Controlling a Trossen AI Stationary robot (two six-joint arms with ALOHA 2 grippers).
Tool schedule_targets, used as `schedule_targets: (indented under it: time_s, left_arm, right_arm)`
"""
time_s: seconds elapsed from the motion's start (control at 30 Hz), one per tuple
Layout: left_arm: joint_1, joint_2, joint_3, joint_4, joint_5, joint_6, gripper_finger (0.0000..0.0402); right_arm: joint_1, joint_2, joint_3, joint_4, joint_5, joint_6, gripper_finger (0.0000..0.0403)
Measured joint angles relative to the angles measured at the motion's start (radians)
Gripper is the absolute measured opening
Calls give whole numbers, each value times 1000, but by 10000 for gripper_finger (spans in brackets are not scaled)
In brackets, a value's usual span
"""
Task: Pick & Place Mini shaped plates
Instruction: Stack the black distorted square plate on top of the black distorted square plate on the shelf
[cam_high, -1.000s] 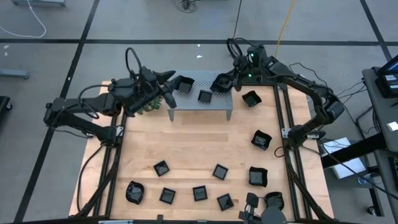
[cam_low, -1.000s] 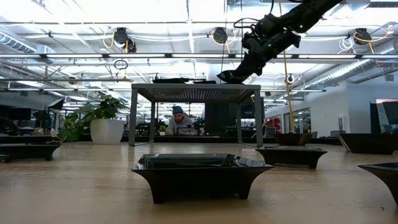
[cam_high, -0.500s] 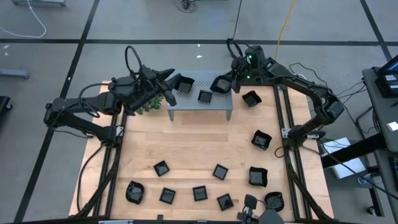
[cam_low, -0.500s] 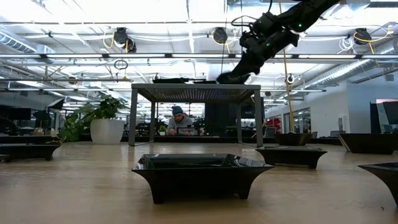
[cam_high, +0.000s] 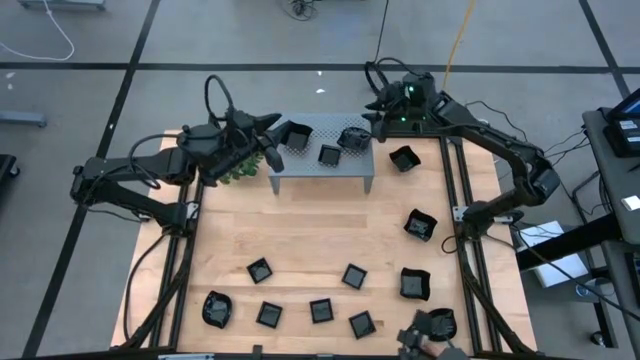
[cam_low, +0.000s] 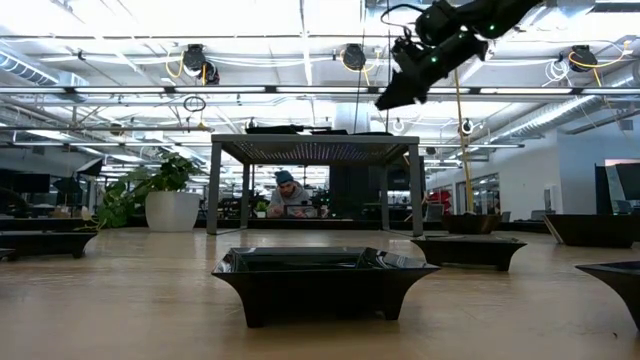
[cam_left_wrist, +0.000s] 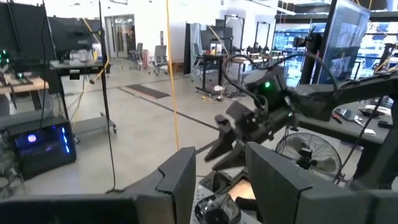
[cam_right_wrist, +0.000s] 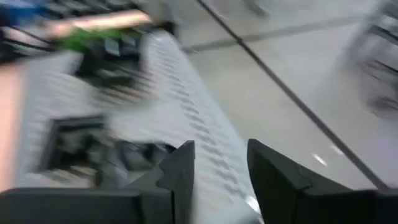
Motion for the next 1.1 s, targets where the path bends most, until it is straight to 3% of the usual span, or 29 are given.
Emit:
schedule_targets:
  time_s: [0.13, 0.3, 0.47, 0.67, 0.77, 0.97, 1.1]
  left_arm:
    - [-3, 0, 0, -54, 0, -50, 145]
    - [-21, 0, 0, -106, 0, -81, 145]
    - [-39, 0, 0, -117, 1, -79, 145]
    - [-57, 0, 0, -124, 0, -75, 145]
    - [-68, 0, 0, -136, 0, -76, 145]
    - [-102, 0, 0, -187, 0, -103, 145]
    - [-128, 0, 0, -220, 0, -107, 145]
  right_arm:
    - [-1, -37, 0, -159, 182, -1, 136]
    - [0, -89, 0, -401, 268, 23, 125]
    - [13, -130, 0, -640, 271, 149, 119]
    - [105, -165, -11, -914, 269, 175, 120]
    - [171, -195, -65, -932, 261, 257, 120]
    - [319, -269, -239, -930, 118, 411, 118]
    - [443, -321, -353, -885, 113, 510, 118]
